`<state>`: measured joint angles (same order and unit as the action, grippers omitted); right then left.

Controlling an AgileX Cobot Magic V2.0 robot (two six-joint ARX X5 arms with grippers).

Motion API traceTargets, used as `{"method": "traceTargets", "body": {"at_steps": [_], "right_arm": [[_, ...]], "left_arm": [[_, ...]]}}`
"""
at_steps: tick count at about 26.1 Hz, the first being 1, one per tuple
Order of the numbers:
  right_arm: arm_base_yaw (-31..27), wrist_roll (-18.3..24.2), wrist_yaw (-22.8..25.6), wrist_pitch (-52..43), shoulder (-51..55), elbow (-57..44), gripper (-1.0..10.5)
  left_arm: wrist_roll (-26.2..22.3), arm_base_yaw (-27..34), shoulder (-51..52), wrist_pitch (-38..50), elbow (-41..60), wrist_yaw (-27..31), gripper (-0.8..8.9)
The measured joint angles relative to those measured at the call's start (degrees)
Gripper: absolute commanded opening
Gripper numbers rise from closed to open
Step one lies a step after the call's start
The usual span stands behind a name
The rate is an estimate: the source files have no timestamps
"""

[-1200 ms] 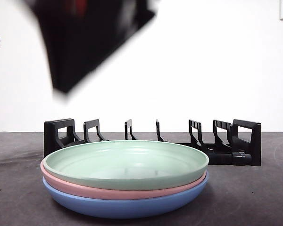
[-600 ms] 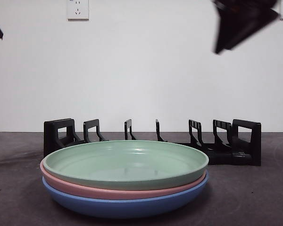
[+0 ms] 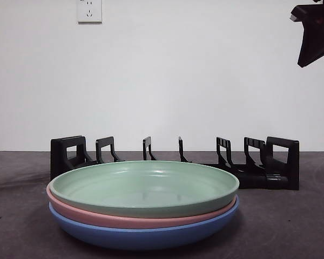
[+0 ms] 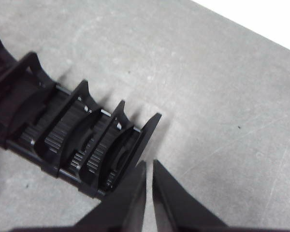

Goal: Place the plate

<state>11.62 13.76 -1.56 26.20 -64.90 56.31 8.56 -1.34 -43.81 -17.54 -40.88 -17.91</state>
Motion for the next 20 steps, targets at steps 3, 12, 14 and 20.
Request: {"method": "traceTargets", "body": {"at_steps": [3, 12, 14, 20], "right_arm": [[0.0, -0.31, 0.04, 0.0, 0.0, 0.0, 0.2], [0.0, -0.42, 0.04, -0.11, 0.0, 0.0, 0.2], [-0.02, -0.48, 0.07, -0.09, 0.0, 0.0, 0.2], [-0.02, -0.52, 0.04, -0.11, 0.0, 0.0, 0.2]], "left_arm": [[0.0, 0.0, 0.0, 0.02, 0.0, -0.02, 0.07], [-5.49, 0.09, 6.58, 4.46, 3.13, 2.05, 0.07], [-8.09, 0.11, 11.89, 10.69, 8.41, 4.26, 0.07], [-10.51, 0.2, 31.15, 18.18, 30.75, 17.18, 0.07]]}}
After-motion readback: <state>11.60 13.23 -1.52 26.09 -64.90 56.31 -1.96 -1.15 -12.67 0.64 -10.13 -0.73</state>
